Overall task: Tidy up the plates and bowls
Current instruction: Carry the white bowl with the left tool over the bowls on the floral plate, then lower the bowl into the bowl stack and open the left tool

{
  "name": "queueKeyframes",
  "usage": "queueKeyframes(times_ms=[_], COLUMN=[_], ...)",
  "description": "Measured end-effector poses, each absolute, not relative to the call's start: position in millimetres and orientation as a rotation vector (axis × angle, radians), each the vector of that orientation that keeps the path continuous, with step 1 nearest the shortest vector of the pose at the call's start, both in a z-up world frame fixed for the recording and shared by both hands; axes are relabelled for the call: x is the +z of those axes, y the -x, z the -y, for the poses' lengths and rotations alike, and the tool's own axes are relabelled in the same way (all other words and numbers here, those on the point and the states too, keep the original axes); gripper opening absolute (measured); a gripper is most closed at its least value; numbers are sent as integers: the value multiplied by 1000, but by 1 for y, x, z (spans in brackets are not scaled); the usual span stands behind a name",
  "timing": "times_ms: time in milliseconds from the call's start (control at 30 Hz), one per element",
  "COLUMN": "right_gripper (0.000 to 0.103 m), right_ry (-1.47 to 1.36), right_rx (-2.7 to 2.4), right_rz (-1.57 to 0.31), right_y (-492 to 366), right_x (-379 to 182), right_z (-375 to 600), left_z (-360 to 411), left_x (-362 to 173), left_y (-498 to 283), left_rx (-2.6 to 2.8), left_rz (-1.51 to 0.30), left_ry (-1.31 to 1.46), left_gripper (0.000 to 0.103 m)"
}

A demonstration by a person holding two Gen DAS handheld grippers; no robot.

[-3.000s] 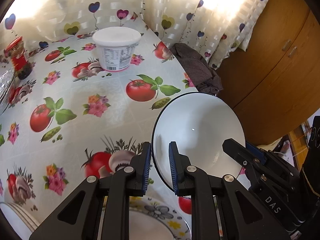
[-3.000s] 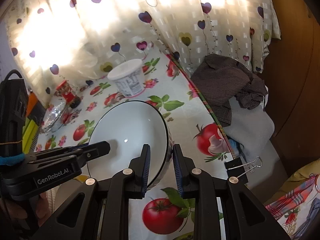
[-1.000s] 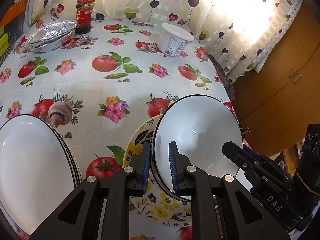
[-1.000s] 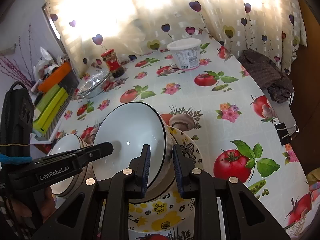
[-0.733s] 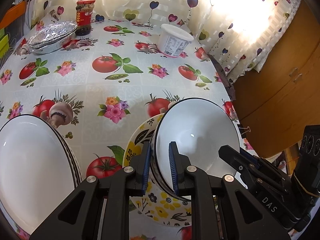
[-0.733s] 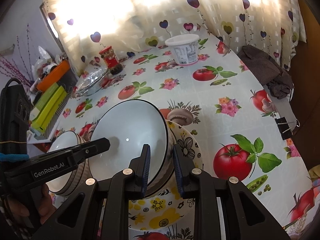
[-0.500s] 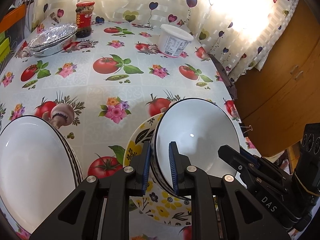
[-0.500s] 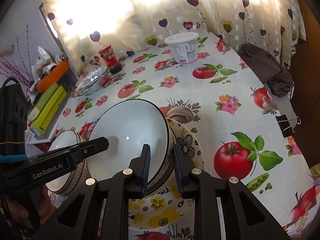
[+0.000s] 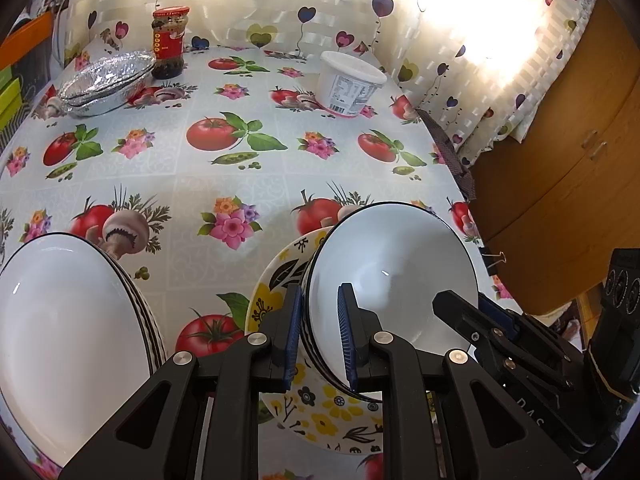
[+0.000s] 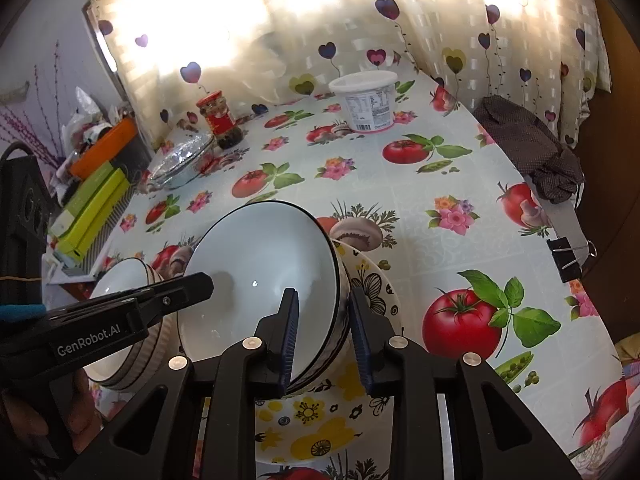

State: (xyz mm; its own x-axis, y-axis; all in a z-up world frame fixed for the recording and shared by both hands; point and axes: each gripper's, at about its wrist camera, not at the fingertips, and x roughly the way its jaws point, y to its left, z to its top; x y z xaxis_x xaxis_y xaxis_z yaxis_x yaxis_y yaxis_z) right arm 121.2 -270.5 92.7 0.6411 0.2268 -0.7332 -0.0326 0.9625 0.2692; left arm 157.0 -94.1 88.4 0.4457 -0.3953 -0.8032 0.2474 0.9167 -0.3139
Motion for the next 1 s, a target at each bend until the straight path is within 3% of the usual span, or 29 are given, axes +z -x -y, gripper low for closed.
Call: queueKeyframes(times_ms=[667,1000], right_gripper=[28,15], right_ry=[-221,-278], right_rx=[122,147], right_rz=[-766,-777], right_y=[-123,-131], right_x=[100,87], right_z=[276,286], left_z=[79,80], left_x=[96,91], left_y=[-166,-169], left_rx=[-394,-392], left_rz=[-978,-985], left_ry=[228,241], left_gripper=[20,20])
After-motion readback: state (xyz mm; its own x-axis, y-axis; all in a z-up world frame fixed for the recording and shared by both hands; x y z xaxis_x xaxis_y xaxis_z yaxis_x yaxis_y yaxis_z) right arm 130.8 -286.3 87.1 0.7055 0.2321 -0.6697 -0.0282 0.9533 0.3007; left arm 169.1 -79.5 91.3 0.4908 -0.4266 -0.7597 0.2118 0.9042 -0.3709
